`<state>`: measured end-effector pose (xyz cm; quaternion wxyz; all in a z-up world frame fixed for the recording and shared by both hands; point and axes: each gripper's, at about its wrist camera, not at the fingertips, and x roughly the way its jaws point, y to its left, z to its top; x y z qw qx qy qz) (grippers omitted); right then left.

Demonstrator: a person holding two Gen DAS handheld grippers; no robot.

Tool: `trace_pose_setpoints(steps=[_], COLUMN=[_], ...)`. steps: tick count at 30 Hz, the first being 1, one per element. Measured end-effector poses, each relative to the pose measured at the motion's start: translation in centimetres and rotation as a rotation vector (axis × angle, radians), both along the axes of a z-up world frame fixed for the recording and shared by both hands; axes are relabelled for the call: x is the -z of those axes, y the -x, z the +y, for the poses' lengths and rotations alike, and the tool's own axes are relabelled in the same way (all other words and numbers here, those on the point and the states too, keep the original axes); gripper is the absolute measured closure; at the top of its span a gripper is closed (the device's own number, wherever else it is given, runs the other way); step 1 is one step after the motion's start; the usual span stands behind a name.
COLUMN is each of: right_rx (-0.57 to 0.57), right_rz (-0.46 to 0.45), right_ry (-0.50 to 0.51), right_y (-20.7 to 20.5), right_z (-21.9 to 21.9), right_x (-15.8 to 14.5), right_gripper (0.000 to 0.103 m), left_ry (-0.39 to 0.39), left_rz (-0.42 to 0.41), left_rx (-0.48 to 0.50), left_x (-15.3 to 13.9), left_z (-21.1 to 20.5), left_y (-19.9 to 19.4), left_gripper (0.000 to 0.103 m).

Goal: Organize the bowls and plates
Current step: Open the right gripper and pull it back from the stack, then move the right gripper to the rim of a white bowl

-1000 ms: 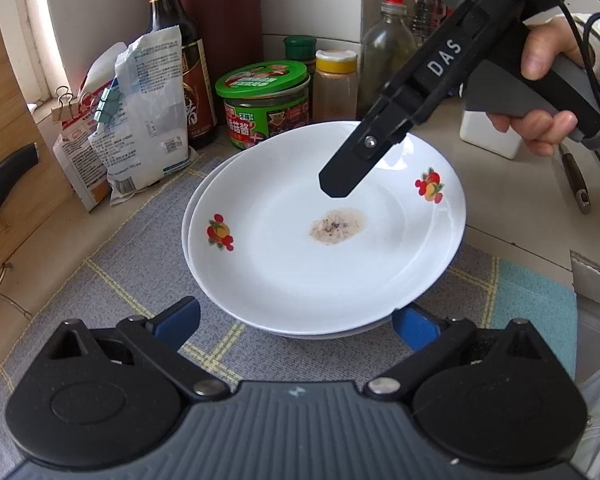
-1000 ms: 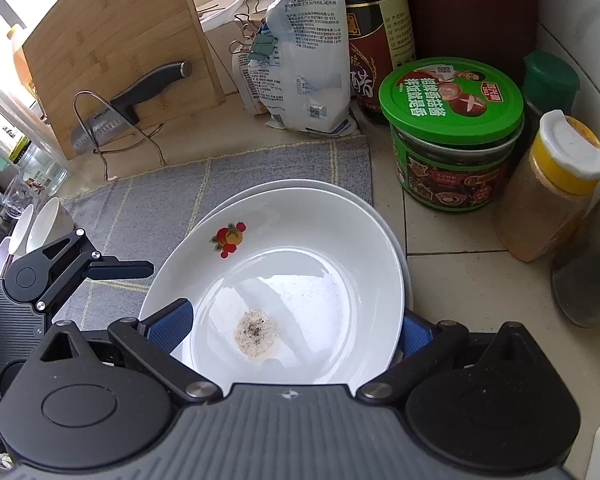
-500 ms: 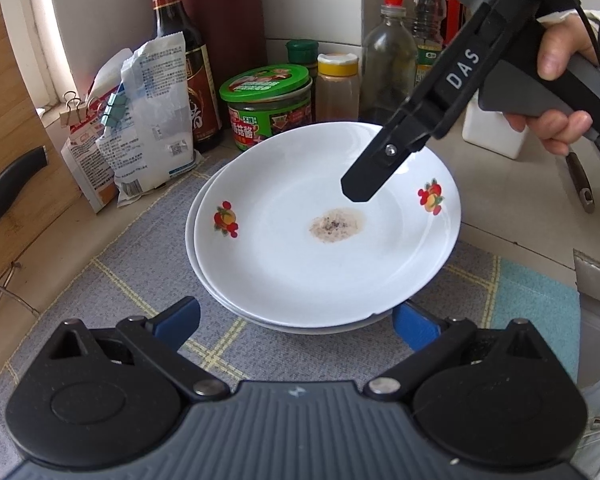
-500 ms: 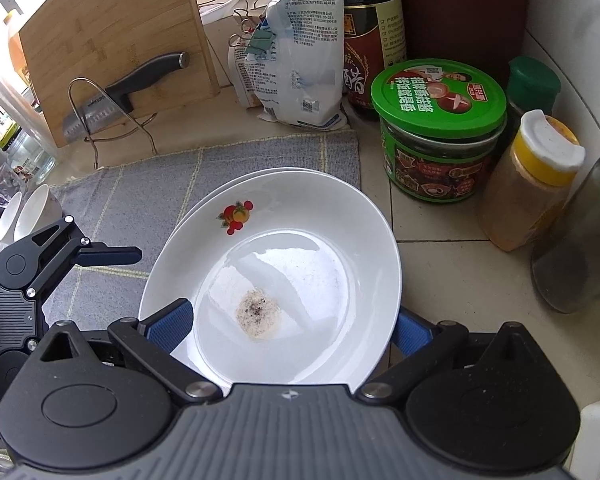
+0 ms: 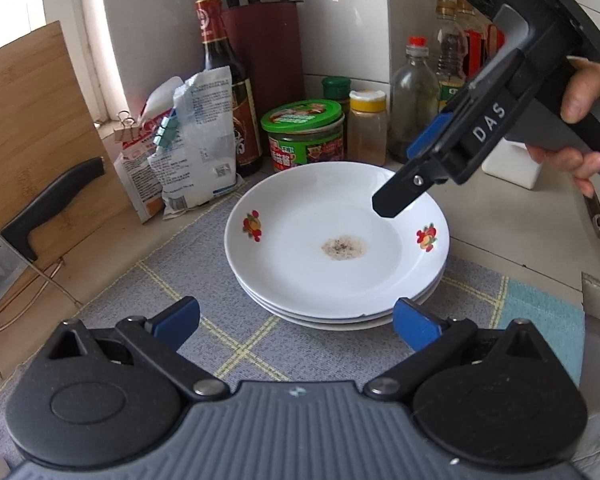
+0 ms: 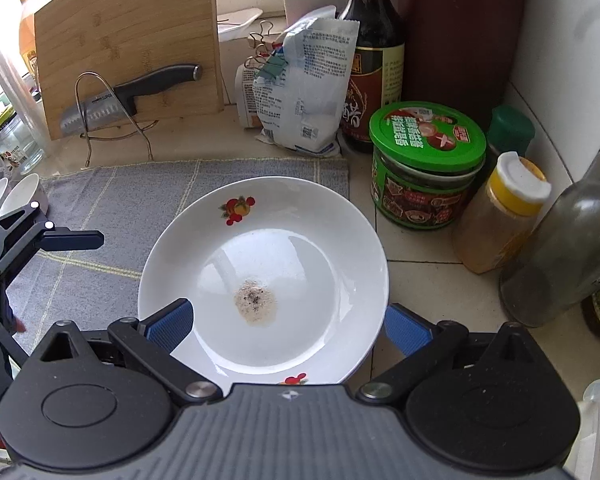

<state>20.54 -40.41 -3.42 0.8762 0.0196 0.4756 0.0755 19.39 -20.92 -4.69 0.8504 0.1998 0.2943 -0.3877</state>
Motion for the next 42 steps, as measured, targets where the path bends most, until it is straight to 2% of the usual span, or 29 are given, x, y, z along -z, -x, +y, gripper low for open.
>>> trace_pose_setpoints(steps=[6,12,18,24,28,33,42], right_rx=[-0.001,-0.020,-0.100,-0.205,-0.229,-0.235,-0.279], right_rz=[-0.072,-0.150,-0.202,-0.214,-0.212,-0.192,-0.192], right_ry=[0.037,0.048,0.045,0.071,0.069,0.075,0.042], right_y=[1.2,2.0,2.4,3.3,4.1,5.4,7.0], right_z=[2.1,4.1,7.1,12.3,16.3,21.9,32.0], right_x=[-0.5,-0.5,0.0,0.6,0.9,1.2,1.9], right_gripper=[0.000,0.000,0.000,0.000,0.000,0.000,0.000], left_ry=[0.066,0.115,0.129,0.138,0.133,0.131,0.098], left_rz=[-0.054,-0.084,-0.068,-0.061,-0.048,-0.020,-0.022], left_rx=[-0.113,-0.285,-0.443,-0.530,-0.561,-0.513,-0.507], left_x=[-1.8,-2.9,-3.0,-2.4,-1.7,-1.4,-1.1], left_z=[1.7,3.7,6.9,11.6,15.4,21.4,30.5], left_y=[1.1,2.5,4.7,7.1,8.1,9.8,11.8], left_gripper=[0.001,0.001,0.001,0.001,0.001,0.001,0.001])
